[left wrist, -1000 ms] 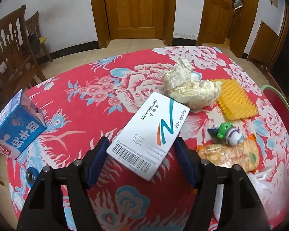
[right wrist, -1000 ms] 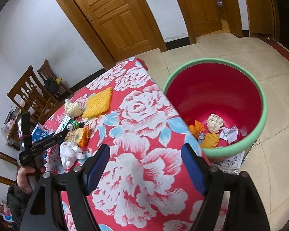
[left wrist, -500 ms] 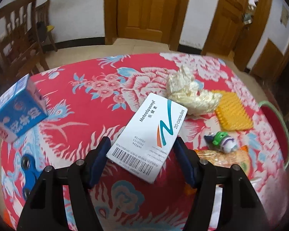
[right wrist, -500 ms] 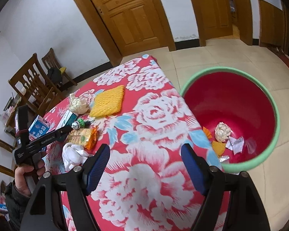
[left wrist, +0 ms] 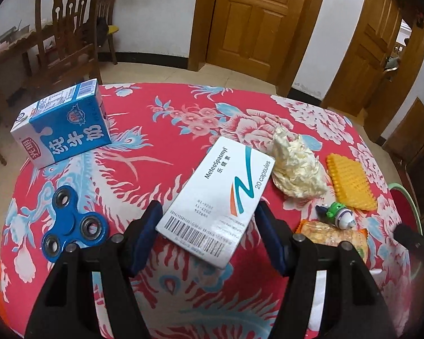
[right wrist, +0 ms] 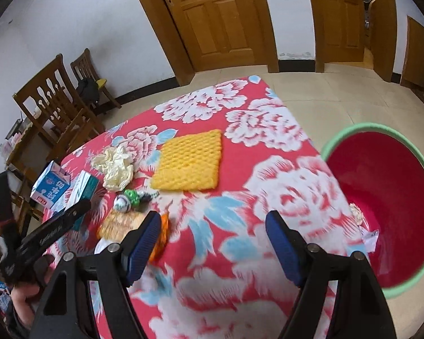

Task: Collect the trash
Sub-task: 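Grasp the yellow foam net with the right tool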

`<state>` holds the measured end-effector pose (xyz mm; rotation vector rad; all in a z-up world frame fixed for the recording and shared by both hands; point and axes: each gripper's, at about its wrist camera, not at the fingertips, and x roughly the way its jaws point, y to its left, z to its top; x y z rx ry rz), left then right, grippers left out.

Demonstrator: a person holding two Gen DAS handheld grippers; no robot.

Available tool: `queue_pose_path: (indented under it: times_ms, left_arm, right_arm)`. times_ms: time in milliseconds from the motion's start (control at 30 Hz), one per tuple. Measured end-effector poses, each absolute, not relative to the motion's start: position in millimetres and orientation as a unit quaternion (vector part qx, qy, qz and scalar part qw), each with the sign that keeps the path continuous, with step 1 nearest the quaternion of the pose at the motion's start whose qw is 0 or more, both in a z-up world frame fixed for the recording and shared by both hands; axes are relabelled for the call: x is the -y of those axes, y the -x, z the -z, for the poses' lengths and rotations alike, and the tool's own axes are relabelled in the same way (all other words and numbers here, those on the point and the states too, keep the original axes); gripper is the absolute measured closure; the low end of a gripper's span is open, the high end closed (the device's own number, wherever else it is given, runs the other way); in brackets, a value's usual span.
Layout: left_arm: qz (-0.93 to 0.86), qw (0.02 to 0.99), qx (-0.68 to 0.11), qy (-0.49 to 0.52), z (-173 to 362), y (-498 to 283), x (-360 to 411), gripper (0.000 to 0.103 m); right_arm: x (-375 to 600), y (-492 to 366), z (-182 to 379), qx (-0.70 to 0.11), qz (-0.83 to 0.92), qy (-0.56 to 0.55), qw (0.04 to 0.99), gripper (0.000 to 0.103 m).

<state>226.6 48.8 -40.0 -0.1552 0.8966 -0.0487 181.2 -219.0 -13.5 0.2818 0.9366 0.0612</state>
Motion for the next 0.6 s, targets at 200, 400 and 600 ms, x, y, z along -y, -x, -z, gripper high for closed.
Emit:
queue_pose_path:
  times_ms: [200,400,600]
  left_arm:
    - [0.036,0.9,-0.428,0.074,41.5,-223.8,-44.6,0.035]
    - [0.044,0.903,-0.423,0.069,42.5,-222.3,-40.4,0.035]
    - [0.049,0.903,-0.421,0.076,42.1,-222.1,-42.3,0.035]
  right_arm:
    - [206.2,-206.9,22.6,-0.451,-0.025,-0.127,0.883,0.025]
    - [195.4,-226.8,35.0,-0.455,-0.02,-0.112,0.883,0.044]
    - [192.6,-225.5,36.7,-0.443,-0.008,-0.093,0.892,0.084]
